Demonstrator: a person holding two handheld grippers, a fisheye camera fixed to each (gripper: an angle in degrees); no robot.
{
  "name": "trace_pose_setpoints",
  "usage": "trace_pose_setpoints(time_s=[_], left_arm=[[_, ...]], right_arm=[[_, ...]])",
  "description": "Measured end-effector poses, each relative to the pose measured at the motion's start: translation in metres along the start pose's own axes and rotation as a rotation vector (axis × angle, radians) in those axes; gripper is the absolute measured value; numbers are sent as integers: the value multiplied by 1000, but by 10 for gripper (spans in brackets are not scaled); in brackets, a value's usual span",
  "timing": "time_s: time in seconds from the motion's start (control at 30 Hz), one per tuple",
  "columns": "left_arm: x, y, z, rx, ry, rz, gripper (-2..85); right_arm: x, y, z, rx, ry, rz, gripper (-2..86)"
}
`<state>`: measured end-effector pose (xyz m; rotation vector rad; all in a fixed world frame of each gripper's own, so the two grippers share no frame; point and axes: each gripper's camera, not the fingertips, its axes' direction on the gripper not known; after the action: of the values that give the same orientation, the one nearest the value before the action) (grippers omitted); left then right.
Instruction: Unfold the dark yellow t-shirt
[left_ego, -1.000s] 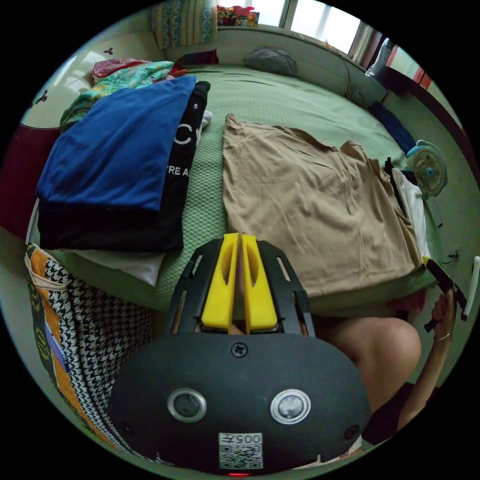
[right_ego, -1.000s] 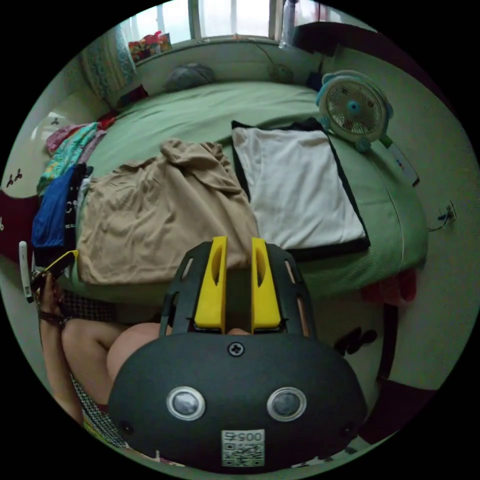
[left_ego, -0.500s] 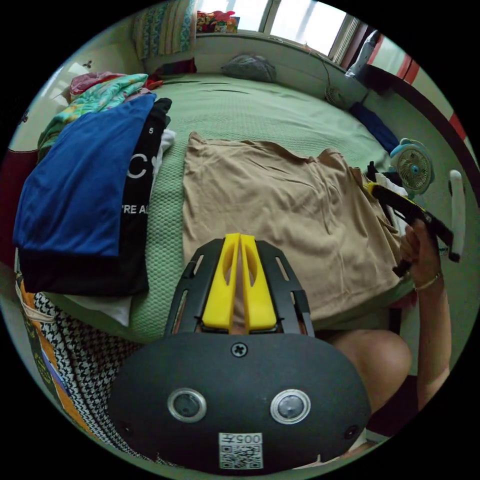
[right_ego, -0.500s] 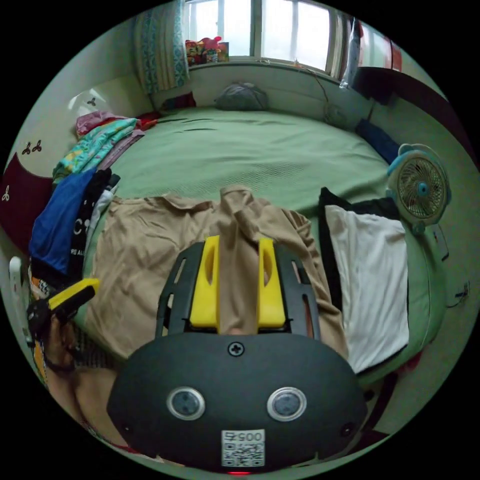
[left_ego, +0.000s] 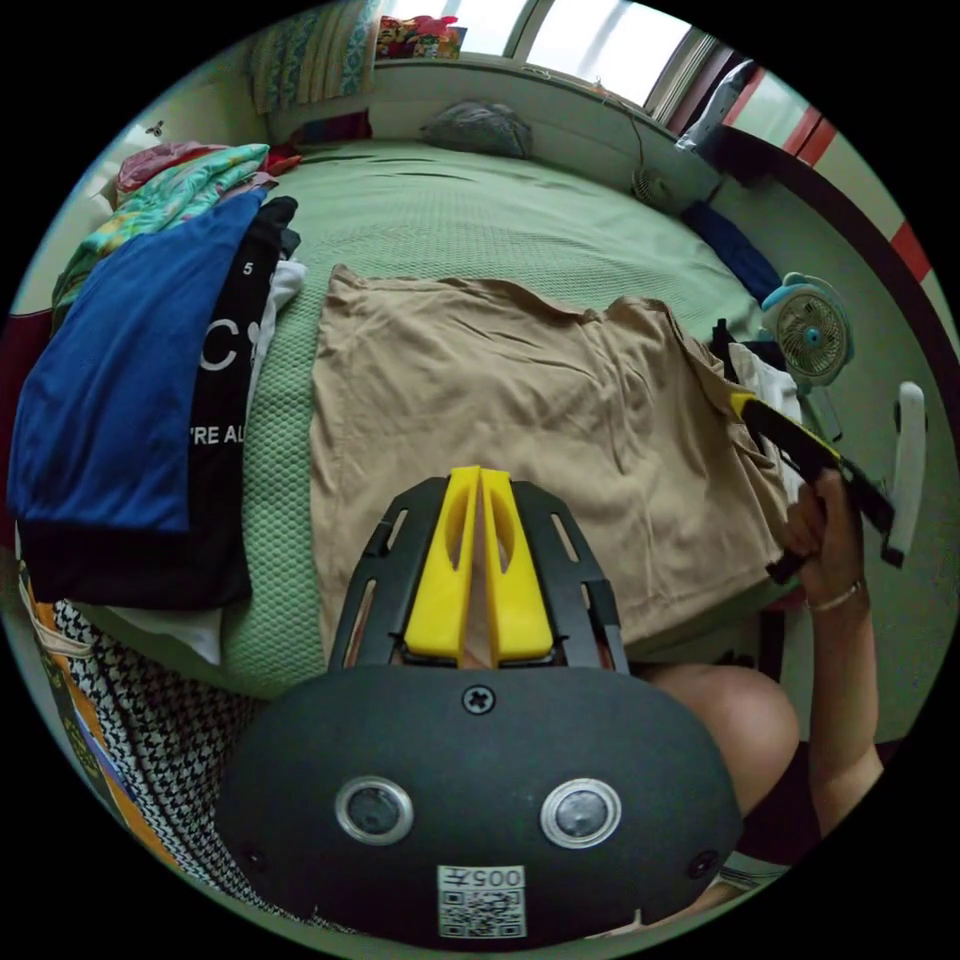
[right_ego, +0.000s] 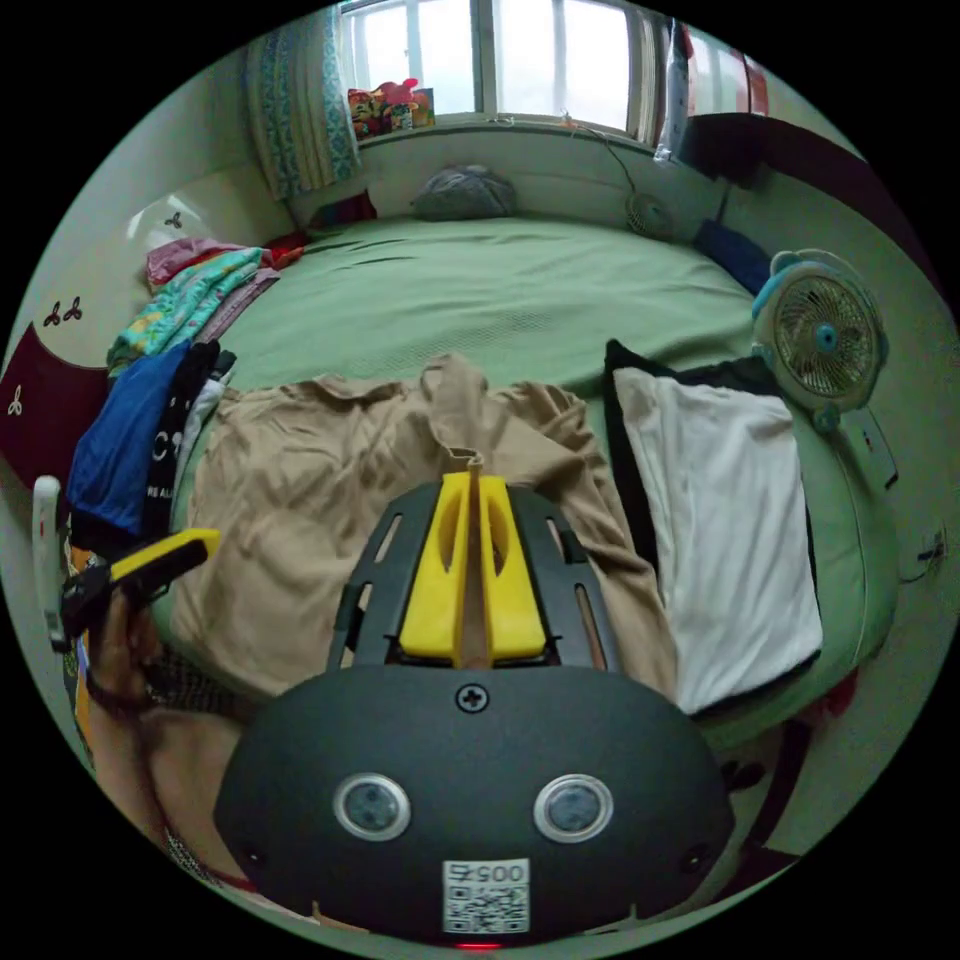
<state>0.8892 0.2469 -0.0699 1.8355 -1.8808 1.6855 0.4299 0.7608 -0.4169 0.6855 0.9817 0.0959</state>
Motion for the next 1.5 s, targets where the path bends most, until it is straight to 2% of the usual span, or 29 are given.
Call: trace_pose_setpoints(time_s=[0.4, 0.57, 0.67, 0.77, 1.03, 1.27, 1.5], left_arm=[[-3, 55, -24, 38, -68, -1, 1], [-12, 75, -37, 72, -99, -11, 38], [-21, 85, -47, 109, -48, -37, 55], [-28, 92, -54, 138, 34, -77, 70], [-37, 104, -69, 222, 30, -178, 101], [-44, 95, -77, 308, 55, -117, 122], [-55, 82, -61, 207, 48, -132, 102]], right_arm=[[48, 132, -59, -104, -3, 0, -12], [64, 172, -74, -130, 96, -8, -15], [78, 189, -80, -144, 81, 29, -16], [89, 201, -83, -160, 105, 63, -16], [90, 212, -84, -163, 158, 62, -17], [89, 220, -68, -195, 152, 55, -17], [84, 229, -58, -210, 176, 39, -17]])
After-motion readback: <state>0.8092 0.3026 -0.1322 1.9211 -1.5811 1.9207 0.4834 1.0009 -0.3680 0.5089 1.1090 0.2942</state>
